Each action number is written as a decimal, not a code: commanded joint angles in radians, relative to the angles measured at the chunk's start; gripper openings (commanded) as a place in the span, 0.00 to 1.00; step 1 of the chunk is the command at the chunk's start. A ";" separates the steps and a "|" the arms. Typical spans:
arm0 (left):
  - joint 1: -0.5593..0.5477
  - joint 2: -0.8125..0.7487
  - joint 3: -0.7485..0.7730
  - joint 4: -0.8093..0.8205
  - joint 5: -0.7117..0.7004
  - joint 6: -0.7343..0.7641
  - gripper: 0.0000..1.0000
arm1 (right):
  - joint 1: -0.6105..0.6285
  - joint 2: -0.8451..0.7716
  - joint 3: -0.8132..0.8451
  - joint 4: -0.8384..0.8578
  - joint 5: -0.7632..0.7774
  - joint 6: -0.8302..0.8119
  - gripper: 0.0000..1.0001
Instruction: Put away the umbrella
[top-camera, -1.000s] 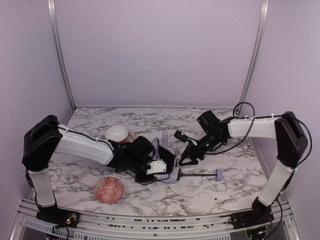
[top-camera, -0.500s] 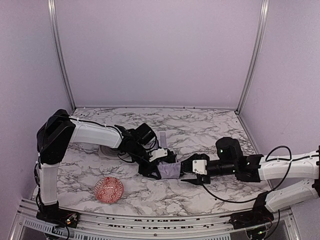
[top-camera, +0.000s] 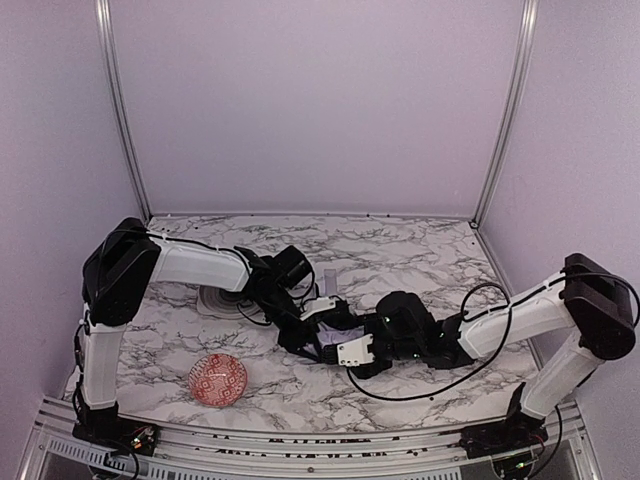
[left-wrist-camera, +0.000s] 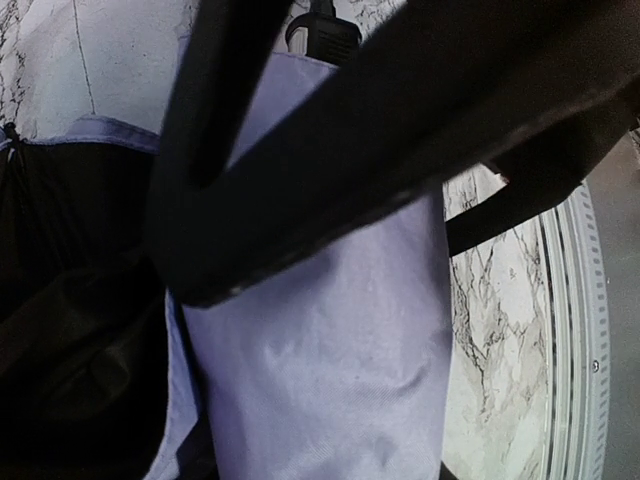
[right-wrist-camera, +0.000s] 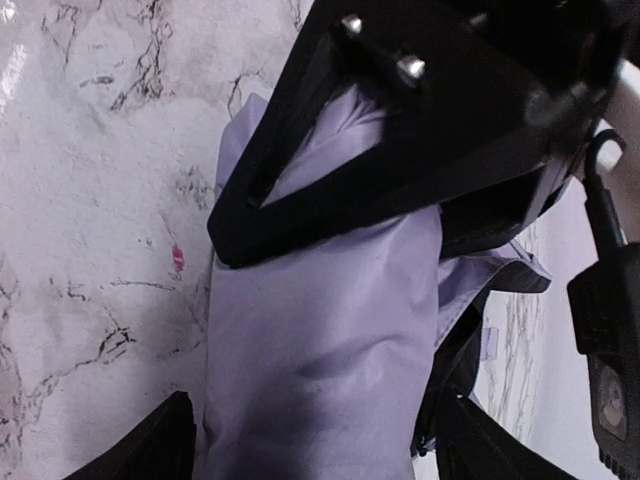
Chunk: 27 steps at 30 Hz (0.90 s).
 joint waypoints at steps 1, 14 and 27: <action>-0.003 0.106 -0.055 -0.204 -0.023 -0.015 0.28 | 0.009 0.072 0.069 -0.010 0.119 -0.042 0.73; 0.008 0.103 -0.015 -0.222 -0.007 0.013 0.50 | 0.011 0.138 0.107 -0.119 0.104 -0.002 0.33; 0.073 -0.462 -0.470 0.534 -0.195 -0.093 0.91 | 0.006 0.168 0.206 -0.522 0.023 0.211 0.26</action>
